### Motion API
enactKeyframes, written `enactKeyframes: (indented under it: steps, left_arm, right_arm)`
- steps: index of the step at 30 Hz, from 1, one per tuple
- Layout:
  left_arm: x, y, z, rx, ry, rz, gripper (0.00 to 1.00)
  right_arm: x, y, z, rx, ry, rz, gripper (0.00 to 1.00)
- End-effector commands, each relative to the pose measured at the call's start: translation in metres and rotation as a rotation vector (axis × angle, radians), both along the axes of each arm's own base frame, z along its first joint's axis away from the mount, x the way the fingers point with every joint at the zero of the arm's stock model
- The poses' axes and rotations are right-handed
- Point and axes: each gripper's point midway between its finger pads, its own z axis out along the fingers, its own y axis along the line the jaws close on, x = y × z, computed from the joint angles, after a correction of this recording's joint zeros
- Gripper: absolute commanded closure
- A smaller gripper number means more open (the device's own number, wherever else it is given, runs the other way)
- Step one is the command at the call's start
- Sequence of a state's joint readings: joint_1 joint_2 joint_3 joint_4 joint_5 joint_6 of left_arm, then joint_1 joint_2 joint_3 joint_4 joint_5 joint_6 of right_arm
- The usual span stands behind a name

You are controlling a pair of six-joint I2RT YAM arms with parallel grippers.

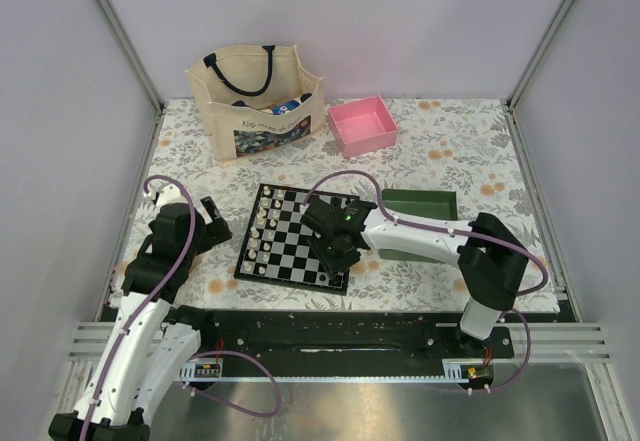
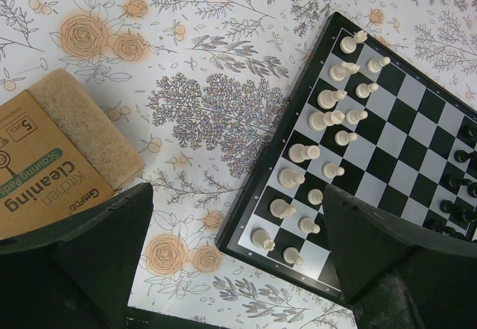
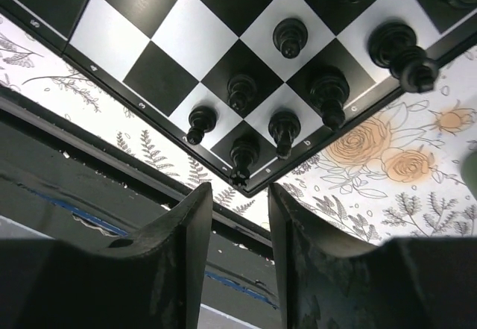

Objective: Set up the chess pieces on the board

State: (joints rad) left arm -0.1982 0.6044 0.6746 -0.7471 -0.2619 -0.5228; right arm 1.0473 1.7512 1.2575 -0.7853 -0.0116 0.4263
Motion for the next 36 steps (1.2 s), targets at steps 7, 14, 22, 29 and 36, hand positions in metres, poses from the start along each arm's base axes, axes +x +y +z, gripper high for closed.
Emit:
enactKeyframes:
  steps: [7, 14, 22, 29, 36]
  left_arm:
    - [0.009, -0.004, 0.016, -0.011, -0.061, -0.021, 0.01]
    - [0.008, -0.001, 0.022, -0.012, -0.082, 0.002, 0.01]
    - [0.01, -0.007, 0.011, -0.078, -0.072, 0.029, 0.01]
    - [0.008, -0.005, 0.008, -0.095, -0.091, 0.061, 0.01]
    - [0.009, 0.002, 0.009, -0.086, -0.099, 0.098, 0.01]
  right_arm:
    - [0.027, -0.015, 0.102, 0.168, -0.31, -0.004, 0.32]
    - [0.086, -0.096, 0.139, 0.099, -0.564, -0.289, 0.01]
    - [0.14, -0.222, 0.13, 0.082, -0.526, -0.771, 0.0]
    - [0.157, -0.3, 0.107, 0.074, -0.55, -1.1, 0.01]
    - [0.161, -0.354, 0.106, -0.108, -0.731, -1.226, 0.01]
